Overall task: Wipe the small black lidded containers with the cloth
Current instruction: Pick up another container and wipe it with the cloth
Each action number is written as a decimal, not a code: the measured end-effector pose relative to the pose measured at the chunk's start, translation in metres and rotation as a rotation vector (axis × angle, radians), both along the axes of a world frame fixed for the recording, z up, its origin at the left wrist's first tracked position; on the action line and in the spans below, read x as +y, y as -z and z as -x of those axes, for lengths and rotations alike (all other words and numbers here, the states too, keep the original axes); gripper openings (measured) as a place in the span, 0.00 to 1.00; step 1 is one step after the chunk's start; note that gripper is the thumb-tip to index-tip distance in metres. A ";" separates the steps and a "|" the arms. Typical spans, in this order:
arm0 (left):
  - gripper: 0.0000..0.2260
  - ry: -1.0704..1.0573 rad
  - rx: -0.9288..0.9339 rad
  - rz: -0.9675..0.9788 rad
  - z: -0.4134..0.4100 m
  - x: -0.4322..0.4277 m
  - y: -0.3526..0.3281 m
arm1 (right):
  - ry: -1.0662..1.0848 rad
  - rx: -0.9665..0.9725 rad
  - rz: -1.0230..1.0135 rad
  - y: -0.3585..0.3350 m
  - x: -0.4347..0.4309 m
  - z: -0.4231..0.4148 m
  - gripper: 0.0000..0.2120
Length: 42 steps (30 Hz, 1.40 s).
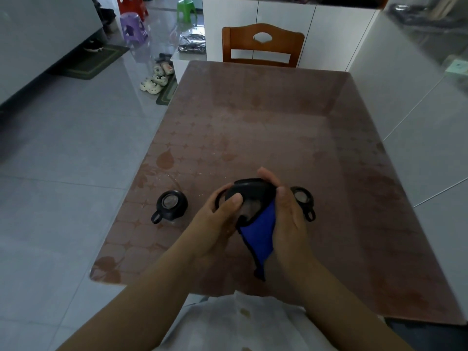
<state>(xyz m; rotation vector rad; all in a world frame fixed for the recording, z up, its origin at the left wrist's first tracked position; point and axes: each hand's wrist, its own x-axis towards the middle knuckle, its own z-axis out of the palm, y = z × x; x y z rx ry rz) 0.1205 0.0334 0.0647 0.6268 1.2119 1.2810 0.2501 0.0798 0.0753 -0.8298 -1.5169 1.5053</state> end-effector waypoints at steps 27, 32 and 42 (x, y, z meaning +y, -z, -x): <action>0.31 -0.067 0.285 0.002 -0.010 0.008 -0.027 | 0.176 -0.078 -0.074 0.002 -0.005 0.012 0.14; 0.35 -0.165 0.231 0.062 -0.003 0.009 -0.022 | 0.094 0.014 -0.064 -0.002 0.001 0.008 0.16; 0.38 -0.134 0.102 0.043 -0.004 0.005 -0.021 | 0.007 -0.176 -0.343 -0.016 0.007 0.014 0.15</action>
